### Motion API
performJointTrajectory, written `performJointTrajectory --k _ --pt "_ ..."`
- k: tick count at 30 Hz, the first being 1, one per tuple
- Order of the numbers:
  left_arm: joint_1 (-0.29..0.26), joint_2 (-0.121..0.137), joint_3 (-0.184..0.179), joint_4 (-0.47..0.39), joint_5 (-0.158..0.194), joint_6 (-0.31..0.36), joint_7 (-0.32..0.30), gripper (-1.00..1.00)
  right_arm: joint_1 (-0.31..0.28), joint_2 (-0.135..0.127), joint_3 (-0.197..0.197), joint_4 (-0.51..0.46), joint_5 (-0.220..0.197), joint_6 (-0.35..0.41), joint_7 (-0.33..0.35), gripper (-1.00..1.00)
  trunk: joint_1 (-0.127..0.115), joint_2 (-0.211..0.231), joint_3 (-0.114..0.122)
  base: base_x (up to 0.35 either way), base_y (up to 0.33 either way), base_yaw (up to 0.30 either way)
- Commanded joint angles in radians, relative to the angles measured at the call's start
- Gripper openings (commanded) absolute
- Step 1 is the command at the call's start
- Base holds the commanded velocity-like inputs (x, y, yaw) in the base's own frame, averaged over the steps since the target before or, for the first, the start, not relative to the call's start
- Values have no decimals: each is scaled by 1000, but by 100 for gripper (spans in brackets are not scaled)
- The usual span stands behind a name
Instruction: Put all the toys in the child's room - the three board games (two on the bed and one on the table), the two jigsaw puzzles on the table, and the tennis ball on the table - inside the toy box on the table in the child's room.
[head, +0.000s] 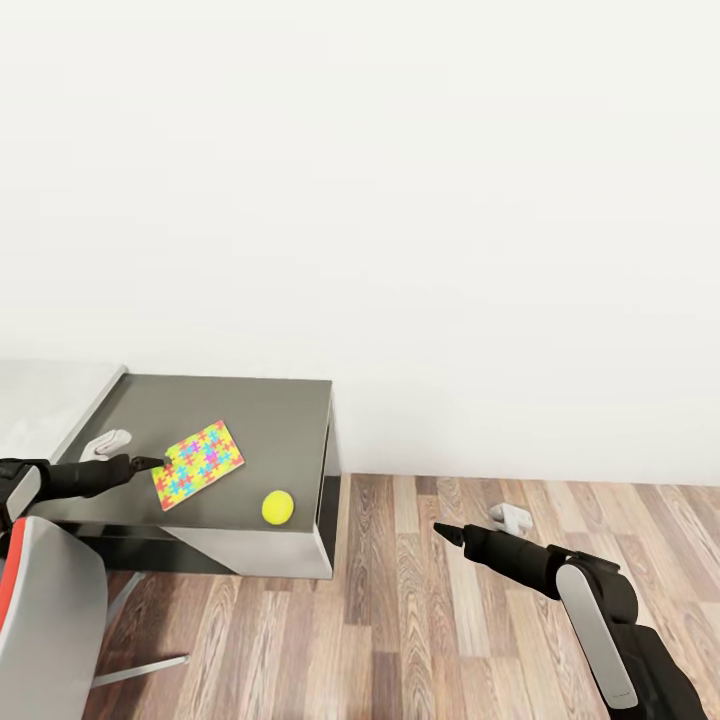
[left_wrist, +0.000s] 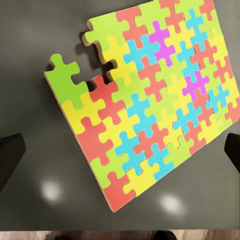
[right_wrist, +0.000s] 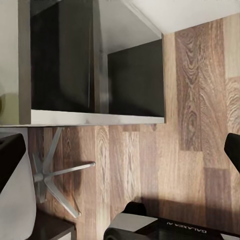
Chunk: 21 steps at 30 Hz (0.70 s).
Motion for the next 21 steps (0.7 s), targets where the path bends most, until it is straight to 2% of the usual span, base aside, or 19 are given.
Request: performJointTrajectory --k 1,21 --pt "-1 0 1 0 7 9 0 100 -1 0 -2 -1 9 5 10 100 1 -2 -2 47 0 0" --pt "-1 -9 1 0 3 10 4 100 0 0 -2 -1 9 5 10 100 1 -2 -2 41 -7 0"
